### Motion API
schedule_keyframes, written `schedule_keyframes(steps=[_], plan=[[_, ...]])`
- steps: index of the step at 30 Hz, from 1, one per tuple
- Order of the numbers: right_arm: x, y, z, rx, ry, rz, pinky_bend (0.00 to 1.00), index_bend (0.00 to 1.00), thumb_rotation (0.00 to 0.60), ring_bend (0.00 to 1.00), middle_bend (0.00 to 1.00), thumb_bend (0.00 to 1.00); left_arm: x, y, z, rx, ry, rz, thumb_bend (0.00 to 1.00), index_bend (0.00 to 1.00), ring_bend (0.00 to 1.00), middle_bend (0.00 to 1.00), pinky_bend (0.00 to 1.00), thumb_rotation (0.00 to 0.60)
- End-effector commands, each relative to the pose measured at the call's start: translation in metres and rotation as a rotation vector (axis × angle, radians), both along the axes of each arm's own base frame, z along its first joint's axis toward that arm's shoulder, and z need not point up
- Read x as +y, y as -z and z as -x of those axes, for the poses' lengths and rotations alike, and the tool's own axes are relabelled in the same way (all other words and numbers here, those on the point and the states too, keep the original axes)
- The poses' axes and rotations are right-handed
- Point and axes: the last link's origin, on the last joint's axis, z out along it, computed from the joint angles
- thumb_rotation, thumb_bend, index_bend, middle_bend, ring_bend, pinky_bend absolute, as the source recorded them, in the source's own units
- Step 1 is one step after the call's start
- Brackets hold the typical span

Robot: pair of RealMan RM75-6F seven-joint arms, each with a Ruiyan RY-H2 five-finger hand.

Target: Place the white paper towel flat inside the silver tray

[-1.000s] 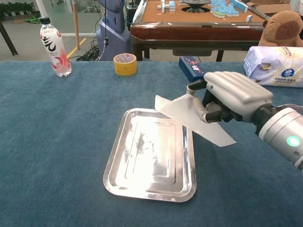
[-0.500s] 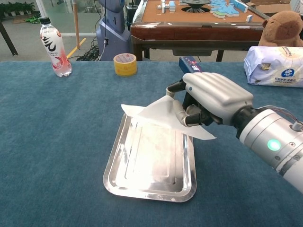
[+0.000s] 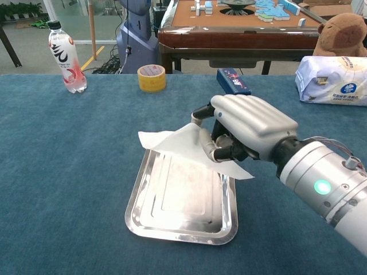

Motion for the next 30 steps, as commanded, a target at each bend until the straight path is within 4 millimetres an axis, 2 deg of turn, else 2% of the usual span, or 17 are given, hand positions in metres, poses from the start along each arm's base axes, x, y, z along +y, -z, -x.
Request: schedule_keyframes(steps=[1, 19, 24, 30], plan=[[0.003, 0.001, -0.002, -0.005, 0.001, 0.002, 1.0, 0.52, 0.6, 1.0, 1.0, 0.68, 0.0, 0.0, 0.0, 0.001, -0.001, 0.002, 0.38, 0.29, 0.23, 0.31, 0.4, 0.6], [0.007, 0.011, -0.019, -0.01, 0.071, -0.039, 1.0, 0.52, 0.6, 1.0, 1.0, 0.65, 0.0, 0.001, 0.0, -0.001, 0.0, 0.004, 0.38, 0.29, 0.23, 0.31, 0.4, 0.6], [0.008, 0.009, -0.018, -0.002, 0.07, -0.051, 1.0, 0.52, 0.6, 1.0, 1.0, 0.49, -0.001, 0.001, -0.001, 0.0, 0.0, 0.005, 0.38, 0.29, 0.23, 0.31, 0.4, 0.6], [0.009, 0.007, -0.017, 0.003, 0.063, -0.058, 1.0, 0.43, 0.6, 1.0, 1.0, 0.24, 0.0, 0.001, 0.0, 0.001, -0.001, 0.006, 0.38, 0.29, 0.23, 0.31, 0.4, 0.6]])
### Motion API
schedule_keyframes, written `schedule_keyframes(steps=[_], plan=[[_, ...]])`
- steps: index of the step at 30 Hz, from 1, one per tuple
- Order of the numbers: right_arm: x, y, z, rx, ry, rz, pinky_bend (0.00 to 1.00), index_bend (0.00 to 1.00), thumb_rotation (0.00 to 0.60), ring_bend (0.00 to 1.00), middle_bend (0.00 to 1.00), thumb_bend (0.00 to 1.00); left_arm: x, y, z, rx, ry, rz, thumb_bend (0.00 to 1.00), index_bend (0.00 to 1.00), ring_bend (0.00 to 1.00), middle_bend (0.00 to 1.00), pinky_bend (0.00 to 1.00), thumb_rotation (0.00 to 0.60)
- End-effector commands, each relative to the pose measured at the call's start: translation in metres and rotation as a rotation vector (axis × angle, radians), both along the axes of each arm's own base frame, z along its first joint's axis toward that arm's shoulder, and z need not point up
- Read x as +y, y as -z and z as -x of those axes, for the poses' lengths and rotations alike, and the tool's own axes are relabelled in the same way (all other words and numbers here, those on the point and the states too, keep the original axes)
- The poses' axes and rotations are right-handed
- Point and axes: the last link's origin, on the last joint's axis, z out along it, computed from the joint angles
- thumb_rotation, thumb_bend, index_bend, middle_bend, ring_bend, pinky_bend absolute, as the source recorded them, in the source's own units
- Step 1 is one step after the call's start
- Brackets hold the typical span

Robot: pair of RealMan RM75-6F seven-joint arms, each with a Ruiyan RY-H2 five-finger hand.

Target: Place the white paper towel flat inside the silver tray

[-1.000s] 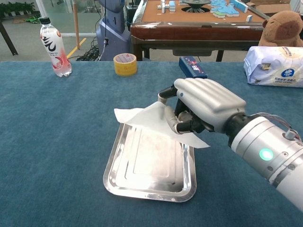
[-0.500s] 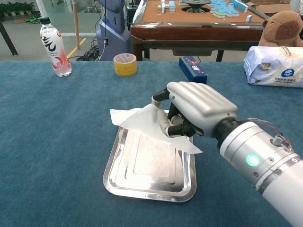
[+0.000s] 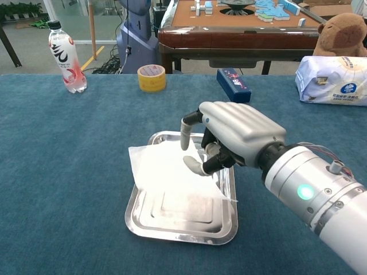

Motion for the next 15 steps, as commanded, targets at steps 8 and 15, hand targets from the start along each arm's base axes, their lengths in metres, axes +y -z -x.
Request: schedule_keyframes(steps=[8, 15], plan=[[0.002, -0.004, 0.0, -0.004, -0.018, -0.016, 1.0, 0.32, 0.6, 1.0, 1.0, 0.0, 0.0, 0.001, 0.0, 0.0, -0.002, 0.002, 0.38, 0.29, 0.23, 0.31, 0.4, 0.6], [-0.006, -0.015, 0.0, 0.014, -0.048, -0.034, 1.0, 0.32, 0.6, 1.0, 1.0, 0.0, 0.0, 0.0, 0.0, -0.001, -0.004, 0.003, 0.38, 0.29, 0.23, 0.31, 0.4, 0.6]])
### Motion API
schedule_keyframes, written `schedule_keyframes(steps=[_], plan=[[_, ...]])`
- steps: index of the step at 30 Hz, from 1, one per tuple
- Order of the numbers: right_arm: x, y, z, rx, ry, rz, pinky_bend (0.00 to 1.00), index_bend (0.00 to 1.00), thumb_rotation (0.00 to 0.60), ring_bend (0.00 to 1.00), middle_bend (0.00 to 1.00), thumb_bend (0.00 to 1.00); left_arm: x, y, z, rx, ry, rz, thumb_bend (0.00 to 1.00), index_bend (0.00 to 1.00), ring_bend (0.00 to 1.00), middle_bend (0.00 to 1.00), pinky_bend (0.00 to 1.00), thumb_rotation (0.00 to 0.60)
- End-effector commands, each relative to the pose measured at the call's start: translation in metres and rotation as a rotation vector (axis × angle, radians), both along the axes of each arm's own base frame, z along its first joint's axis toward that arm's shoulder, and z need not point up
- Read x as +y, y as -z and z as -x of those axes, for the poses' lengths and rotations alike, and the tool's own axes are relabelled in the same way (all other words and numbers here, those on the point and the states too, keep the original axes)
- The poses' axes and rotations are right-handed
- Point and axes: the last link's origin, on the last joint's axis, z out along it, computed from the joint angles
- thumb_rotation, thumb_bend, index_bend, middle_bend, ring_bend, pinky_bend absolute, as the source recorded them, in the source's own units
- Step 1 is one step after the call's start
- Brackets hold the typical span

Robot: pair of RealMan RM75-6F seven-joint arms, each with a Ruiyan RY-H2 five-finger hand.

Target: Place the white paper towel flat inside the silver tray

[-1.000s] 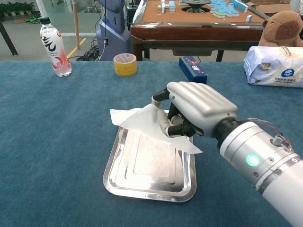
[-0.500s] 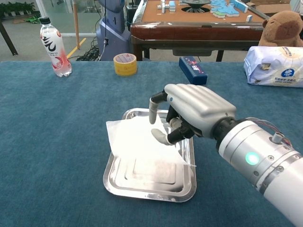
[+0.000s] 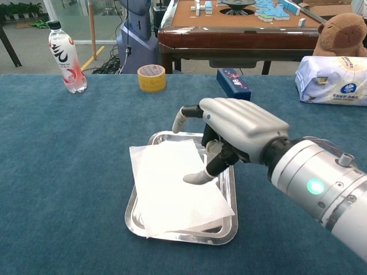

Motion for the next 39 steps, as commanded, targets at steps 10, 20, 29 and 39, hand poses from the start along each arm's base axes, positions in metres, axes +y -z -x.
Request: schedule_keyframes(steps=[10, 20, 29, 39], plan=[[-0.039, -0.027, 0.015, 0.169, -0.058, -0.1, 1.0, 0.32, 0.6, 1.0, 1.0, 0.33, 0.001, 0.002, 0.001, 0.004, -0.003, 0.006, 0.38, 0.29, 0.23, 0.31, 0.4, 0.6], [-0.078, -0.026, 0.024, 0.347, -0.152, -0.062, 1.0, 0.32, 0.6, 1.0, 1.0, 1.0, 0.002, 0.005, 0.001, 0.006, -0.005, 0.02, 0.38, 0.29, 0.23, 0.31, 0.4, 0.6], [-0.1, 0.0, 0.027, 0.437, -0.237, -0.08, 1.0, 0.32, 0.6, 1.0, 1.0, 1.0, 0.002, 0.005, 0.002, 0.001, -0.006, 0.022, 0.38, 0.29, 0.23, 0.31, 0.4, 0.6], [-0.109, 0.021, 0.019, 0.44, -0.31, -0.068, 1.0, 0.32, 0.6, 1.0, 1.0, 1.0, 0.001, 0.003, 0.002, -0.007, -0.006, 0.019, 0.38, 0.29, 0.23, 0.31, 0.4, 0.6]])
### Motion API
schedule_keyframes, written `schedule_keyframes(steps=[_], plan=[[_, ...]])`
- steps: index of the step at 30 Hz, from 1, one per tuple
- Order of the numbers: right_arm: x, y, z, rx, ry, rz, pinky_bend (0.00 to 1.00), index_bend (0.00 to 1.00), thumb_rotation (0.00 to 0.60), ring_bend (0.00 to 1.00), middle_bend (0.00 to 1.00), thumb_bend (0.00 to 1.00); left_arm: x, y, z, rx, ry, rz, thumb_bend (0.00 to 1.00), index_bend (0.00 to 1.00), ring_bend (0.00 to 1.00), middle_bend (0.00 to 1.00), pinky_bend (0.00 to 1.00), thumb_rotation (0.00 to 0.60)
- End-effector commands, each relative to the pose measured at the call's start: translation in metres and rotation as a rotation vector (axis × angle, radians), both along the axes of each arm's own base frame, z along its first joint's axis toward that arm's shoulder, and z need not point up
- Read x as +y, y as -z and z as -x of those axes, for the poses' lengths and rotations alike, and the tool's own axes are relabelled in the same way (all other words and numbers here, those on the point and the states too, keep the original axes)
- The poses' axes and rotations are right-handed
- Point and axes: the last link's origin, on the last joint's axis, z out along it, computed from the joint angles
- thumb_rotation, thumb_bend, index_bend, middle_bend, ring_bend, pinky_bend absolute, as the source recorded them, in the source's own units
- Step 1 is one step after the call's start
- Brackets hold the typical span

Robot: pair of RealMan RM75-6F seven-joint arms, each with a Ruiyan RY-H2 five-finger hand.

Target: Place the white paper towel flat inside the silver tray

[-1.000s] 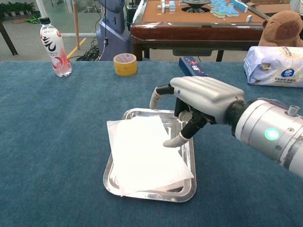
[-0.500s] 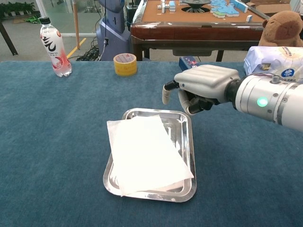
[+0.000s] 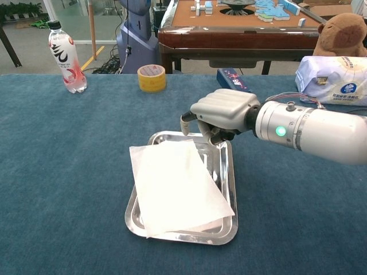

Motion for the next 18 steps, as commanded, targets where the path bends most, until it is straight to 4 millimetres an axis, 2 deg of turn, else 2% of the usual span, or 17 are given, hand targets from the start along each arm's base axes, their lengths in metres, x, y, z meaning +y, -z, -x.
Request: schedule_keyframes(steps=[1, 18], plan=[[0.001, 0.008, -0.004, -0.001, -0.025, -0.003, 1.0, 0.32, 0.6, 1.0, 1.0, 1.0, 0.0, 0.0, 0.0, 0.0, -0.001, 0.002, 0.38, 0.29, 0.23, 0.31, 0.4, 0.6], [0.001, 0.031, -0.007, 0.013, -0.028, -0.011, 1.0, 0.32, 0.6, 1.0, 1.0, 1.0, -0.002, -0.003, 0.0, -0.009, 0.002, -0.007, 0.38, 0.29, 0.23, 0.31, 0.4, 0.6]])
